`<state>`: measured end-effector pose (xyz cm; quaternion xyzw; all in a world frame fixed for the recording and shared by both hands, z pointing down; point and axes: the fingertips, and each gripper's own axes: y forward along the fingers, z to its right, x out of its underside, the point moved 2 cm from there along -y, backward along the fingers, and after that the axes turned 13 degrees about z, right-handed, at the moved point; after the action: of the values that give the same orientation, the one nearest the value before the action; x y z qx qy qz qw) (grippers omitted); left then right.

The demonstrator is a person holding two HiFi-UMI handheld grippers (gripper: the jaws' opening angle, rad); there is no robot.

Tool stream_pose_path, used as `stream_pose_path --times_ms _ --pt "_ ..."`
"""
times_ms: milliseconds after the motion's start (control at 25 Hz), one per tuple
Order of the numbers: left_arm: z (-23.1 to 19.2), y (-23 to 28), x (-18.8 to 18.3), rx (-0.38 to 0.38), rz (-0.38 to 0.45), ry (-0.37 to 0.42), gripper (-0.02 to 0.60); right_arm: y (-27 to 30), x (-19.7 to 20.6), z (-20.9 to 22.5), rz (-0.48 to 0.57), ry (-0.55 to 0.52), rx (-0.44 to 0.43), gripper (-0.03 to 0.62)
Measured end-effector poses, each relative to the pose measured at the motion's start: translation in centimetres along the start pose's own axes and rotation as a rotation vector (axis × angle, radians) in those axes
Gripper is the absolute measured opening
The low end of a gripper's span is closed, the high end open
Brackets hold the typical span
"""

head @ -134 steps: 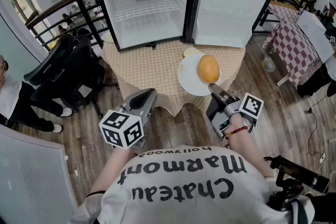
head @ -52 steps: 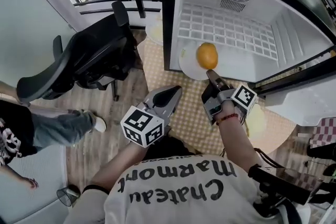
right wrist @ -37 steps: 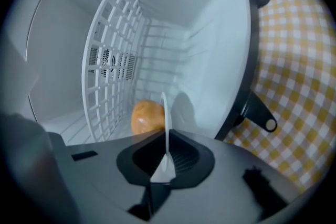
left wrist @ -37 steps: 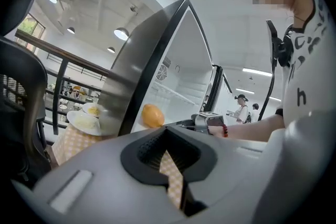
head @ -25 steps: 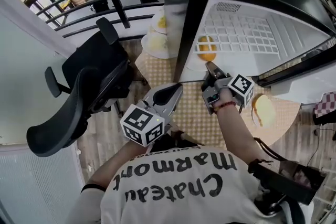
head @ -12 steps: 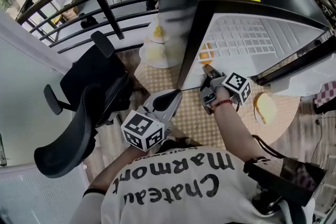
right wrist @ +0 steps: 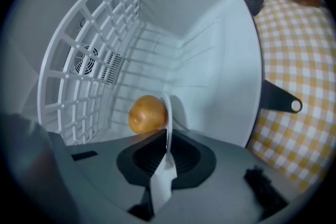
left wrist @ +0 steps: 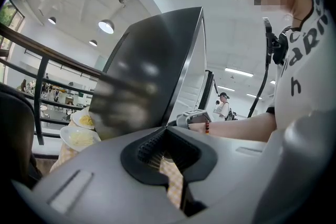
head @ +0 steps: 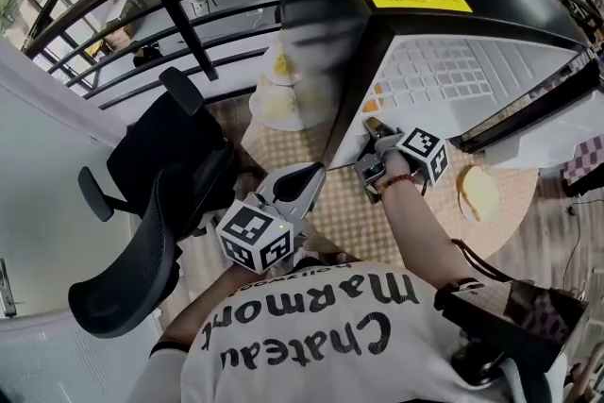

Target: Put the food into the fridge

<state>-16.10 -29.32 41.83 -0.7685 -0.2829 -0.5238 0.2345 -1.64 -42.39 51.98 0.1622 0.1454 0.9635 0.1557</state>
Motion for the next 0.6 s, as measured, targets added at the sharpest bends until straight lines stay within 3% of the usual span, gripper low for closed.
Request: stream_pose_path --times_ms 600 --pt "-0.64 -0.27 -0.56 0.031 0.013 -0.015 0.007 0.41 -0.01 -0.02 0.040 0.042 0.128 0.023"
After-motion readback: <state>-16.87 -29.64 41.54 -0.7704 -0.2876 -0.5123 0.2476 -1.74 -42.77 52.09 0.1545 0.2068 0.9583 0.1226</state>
